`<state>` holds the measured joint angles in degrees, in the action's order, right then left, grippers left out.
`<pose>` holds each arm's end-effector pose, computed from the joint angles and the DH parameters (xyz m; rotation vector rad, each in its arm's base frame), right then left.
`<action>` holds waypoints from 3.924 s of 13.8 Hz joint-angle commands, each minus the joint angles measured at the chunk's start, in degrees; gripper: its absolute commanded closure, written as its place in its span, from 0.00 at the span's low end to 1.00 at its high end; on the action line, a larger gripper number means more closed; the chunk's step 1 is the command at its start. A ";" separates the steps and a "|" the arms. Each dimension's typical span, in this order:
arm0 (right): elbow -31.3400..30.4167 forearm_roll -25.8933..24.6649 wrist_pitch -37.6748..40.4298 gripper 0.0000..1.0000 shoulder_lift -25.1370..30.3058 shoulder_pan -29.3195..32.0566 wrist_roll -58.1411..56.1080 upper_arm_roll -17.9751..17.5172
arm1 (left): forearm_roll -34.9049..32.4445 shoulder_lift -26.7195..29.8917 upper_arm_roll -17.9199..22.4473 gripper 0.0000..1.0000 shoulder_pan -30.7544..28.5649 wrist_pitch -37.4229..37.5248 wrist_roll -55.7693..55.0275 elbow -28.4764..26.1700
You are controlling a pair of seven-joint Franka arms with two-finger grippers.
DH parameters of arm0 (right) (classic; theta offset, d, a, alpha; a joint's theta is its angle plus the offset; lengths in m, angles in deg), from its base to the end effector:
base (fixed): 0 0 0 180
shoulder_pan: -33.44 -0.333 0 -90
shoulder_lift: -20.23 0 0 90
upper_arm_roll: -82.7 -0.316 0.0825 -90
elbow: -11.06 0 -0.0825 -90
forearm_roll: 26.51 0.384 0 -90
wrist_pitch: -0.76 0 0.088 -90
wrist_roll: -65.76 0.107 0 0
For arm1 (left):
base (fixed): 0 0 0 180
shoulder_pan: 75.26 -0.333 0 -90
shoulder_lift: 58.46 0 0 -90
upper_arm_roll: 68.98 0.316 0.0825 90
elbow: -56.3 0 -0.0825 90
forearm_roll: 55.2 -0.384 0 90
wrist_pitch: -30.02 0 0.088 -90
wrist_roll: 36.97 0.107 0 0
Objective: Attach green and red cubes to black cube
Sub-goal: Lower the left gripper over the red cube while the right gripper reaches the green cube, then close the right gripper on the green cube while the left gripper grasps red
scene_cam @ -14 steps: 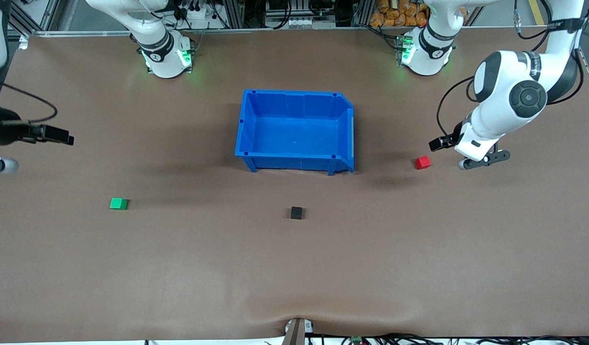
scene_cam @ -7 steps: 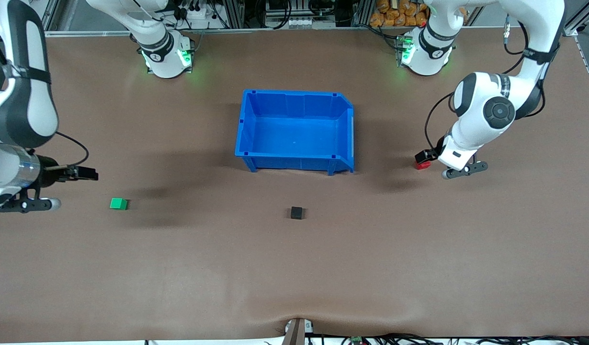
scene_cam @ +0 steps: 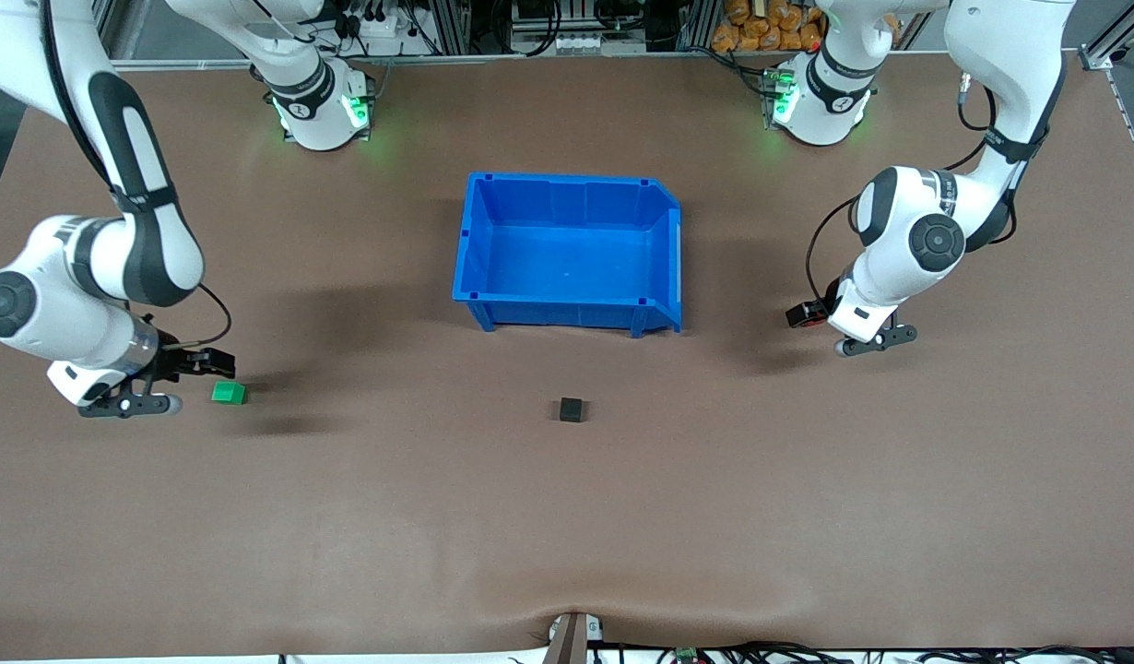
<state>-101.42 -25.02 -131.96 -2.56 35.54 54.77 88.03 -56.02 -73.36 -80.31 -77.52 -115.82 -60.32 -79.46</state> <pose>0.6058 -0.0764 0.2678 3.1294 0.0791 -0.0701 0.4936 -0.0819 0.2114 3.0964 0.3758 -0.1369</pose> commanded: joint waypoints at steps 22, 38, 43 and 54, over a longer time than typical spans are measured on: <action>2.35 2.11 -7.64 0.20 -11.05 2.64 -0.79 -0.67 | -1.82 -3.20 -0.09 0.44 -2.49 -1.99 -1.08 -0.47; 5.16 1.85 -6.67 1.00 -10.70 1.85 -9.83 -0.59 | -1.82 -5.31 -0.09 0.54 -1.96 -3.04 -3.02 1.03; 5.25 1.85 -6.67 1.00 -10.26 1.76 -17.29 -0.59 | -1.82 -5.13 -0.09 1.00 -1.87 -3.04 -3.02 1.11; 12.18 1.76 -6.59 1.00 -10.17 0.18 -66.12 -0.67 | -1.39 -6.09 -1.67 1.00 2.51 9.94 -29.34 19.09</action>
<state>-91.77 -23.69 -139.47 -12.98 36.54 -1.42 87.31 -56.59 -76.79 -81.35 -76.55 -111.22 -81.83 -68.00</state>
